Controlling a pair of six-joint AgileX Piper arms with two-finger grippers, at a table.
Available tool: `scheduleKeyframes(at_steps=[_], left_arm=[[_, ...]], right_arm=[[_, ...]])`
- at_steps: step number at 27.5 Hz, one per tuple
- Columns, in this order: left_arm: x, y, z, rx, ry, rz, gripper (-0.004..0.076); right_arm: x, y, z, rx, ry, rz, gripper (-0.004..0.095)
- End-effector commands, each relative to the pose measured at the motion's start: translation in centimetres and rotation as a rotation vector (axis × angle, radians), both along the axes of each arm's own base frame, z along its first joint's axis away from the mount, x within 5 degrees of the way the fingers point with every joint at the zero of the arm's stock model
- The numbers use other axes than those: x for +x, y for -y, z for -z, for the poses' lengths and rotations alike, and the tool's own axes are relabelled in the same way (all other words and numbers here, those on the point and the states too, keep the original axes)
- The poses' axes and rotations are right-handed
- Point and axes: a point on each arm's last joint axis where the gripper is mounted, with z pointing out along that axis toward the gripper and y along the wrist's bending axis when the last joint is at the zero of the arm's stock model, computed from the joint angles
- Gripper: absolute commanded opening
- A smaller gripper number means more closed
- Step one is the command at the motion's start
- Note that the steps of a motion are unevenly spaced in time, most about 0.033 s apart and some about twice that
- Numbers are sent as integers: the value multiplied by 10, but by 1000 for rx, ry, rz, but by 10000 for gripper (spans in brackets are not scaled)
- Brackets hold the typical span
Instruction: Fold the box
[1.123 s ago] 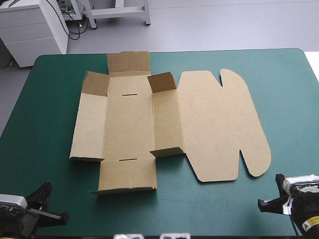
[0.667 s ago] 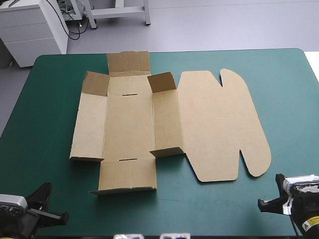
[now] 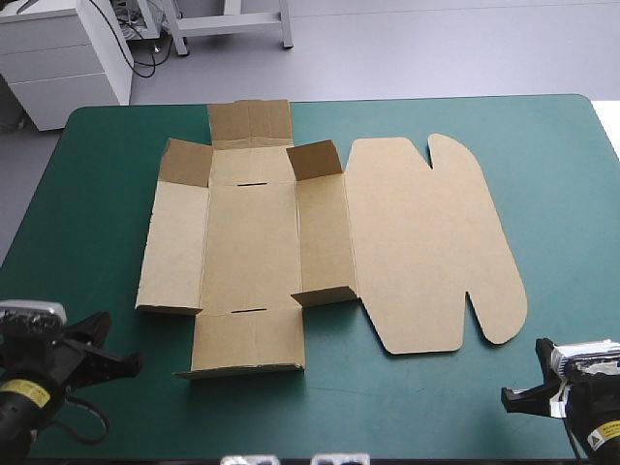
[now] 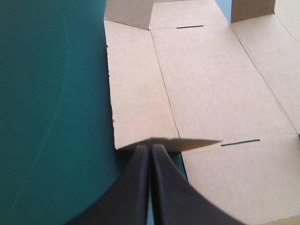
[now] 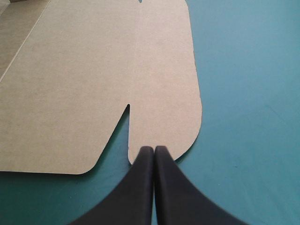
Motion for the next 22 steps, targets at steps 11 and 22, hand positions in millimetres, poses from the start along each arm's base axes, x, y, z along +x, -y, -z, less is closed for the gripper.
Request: scheduleKeyframes(at_steps=[11, 22], left_arm=[[108, 23, -60, 89, -142, 153, 18], [177, -27, -24, -136, -368, 122, 18]], right_arm=[[2, 0, -16, -1, 94, 2, -19], [2, 0, -16, -1, 94, 2, -20]])
